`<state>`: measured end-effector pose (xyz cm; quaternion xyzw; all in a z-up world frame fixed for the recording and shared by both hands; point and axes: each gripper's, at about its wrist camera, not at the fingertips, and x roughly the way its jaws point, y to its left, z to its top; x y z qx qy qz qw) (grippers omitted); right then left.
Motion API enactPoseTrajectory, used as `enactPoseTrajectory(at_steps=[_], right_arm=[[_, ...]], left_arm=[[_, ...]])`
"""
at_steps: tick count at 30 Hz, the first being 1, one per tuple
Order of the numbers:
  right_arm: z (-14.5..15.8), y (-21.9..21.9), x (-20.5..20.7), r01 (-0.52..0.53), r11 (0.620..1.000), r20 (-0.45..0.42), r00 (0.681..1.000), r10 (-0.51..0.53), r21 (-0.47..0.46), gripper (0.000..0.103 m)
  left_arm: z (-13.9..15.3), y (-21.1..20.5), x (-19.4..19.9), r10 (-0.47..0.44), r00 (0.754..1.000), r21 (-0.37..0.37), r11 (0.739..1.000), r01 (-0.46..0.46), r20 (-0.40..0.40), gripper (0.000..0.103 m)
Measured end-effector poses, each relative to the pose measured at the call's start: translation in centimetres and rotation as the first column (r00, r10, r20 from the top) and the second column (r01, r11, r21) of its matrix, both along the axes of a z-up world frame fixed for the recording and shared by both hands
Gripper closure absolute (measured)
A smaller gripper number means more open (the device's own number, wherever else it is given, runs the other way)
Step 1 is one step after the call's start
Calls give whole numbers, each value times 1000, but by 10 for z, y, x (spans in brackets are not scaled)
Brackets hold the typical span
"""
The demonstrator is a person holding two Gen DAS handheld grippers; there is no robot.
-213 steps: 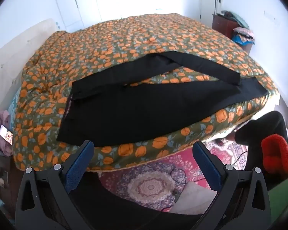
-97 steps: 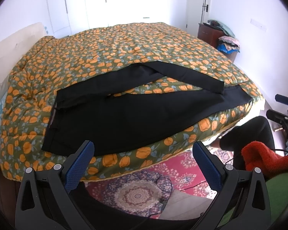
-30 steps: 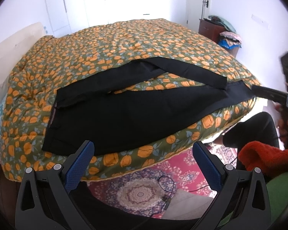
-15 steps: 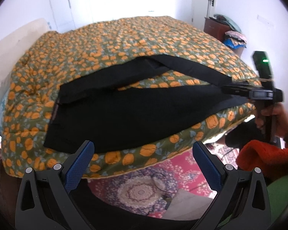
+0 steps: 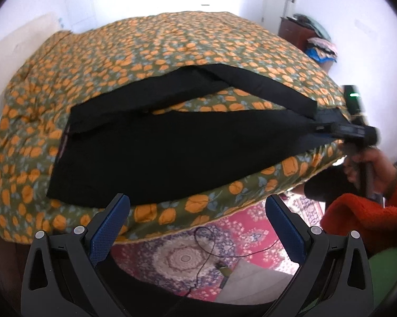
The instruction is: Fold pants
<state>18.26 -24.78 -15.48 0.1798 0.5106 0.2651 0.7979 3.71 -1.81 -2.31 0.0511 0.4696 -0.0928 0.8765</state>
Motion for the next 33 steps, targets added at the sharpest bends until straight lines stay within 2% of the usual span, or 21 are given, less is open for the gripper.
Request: enactPoseTrajectory(at_steps=[2, 3, 4, 6, 7, 10, 11, 13, 15, 16, 17, 18, 19, 20, 23, 26, 27, 29, 31, 32, 33], right_arm=[[-30, 1, 15, 2, 1000, -82, 997, -4, -22, 0], [-59, 0, 19, 2, 998, -209, 978, -15, -62, 0], [-68, -6, 16, 16, 998, -247, 969, -32, -66, 2], [-47, -13, 10, 33, 999, -180, 983, -40, -41, 2], [-24, -17, 9, 38, 997, -96, 994, -45, -69, 2], [23, -30, 21, 82, 968, 189, 981, -37, -236, 2], [26, -34, 27, 95, 953, 219, 975, -31, -289, 0], [5, -36, 49, 66, 846, 199, 979, 48, -528, 0], [-25, -36, 61, 22, 727, 153, 982, 114, -686, 4], [-34, -35, 65, 16, 685, 150, 979, 137, -728, 17], [-38, -35, 68, 15, 665, 151, 977, 148, -747, 41], [-39, -37, 73, 30, 643, 165, 975, 151, -765, 57], [-34, -42, 81, 47, 644, 176, 975, 137, -763, 80], [-30, -47, 87, 59, 648, 181, 976, 124, -760, 91], [13, -69, 140, 159, 656, 269, 961, 69, -738, 91], [79, -110, 233, 326, 646, 386, 921, -52, -690, 89], [95, -125, 271, 367, 630, 393, 913, -105, -684, 83], [106, -149, 325, 402, 608, 339, 914, -222, -685, 42], [112, -156, 349, 460, 574, 353, 888, -295, -677, 39], [112, -150, 349, 460, 592, 352, 888, -295, -662, 39], [107, -132, 345, 431, 655, 336, 901, -275, -620, 39]], left_arm=[[4, -5, -5, -15, 1000, 25, 1000, 14, 24, 1], [6, -5, -7, -13, 999, 37, 999, 11, 35, 0], [6, -3, -9, 0, 999, 47, 999, -2, 40, 0], [2, 5, -5, 37, 999, 40, 998, -38, 19, 0], [-1, 9, -1, 53, 999, 24, 998, -53, -2, 0], [-8, 13, 13, 69, 996, -2, 998, -69, -49, 1], [-7, 13, 16, 68, 997, 6, 998, -68, -42, 1], [-4, 13, 19, 74, 997, 27, 997, -73, -22, 1], [-6, 16, 22, 88, 996, 34, 996, -88, -23, 0], [-9, 18, 25, 99, 994, 35, 995, -98, -38, 1], [-13, 20, 28, 109, 992, 33, 994, -107, -57, 1], [-18, 22, 31, 118, 990, 33, 993, -116, -75, 1], [-21, 24, 34, 126, 988, 36, 992, -123, -91, 1], [-23, 25, 38, 132, 986, 39, 991, -129, -101, 1], [-28, 25, 53, 142, 983, 56, 989, -137, -116, 1], [-27, 23, 70, 151, 983, 86, 986, -143, -103, 1], [-26, 24, 74, 162, 982, 93, 984, -153, -96, 1], [-25, 30, 83, 200, 976, 94, 977, -192, -81, 1], [-30, 41, 88, 233, 969, 84, 970, -227, -80, 0], [-36, 47, 92, 254, 963, 81, 966, -247, -88, 0], [-41, 52, 96, 266, 959, 82, 962, -259, -96, 0]])
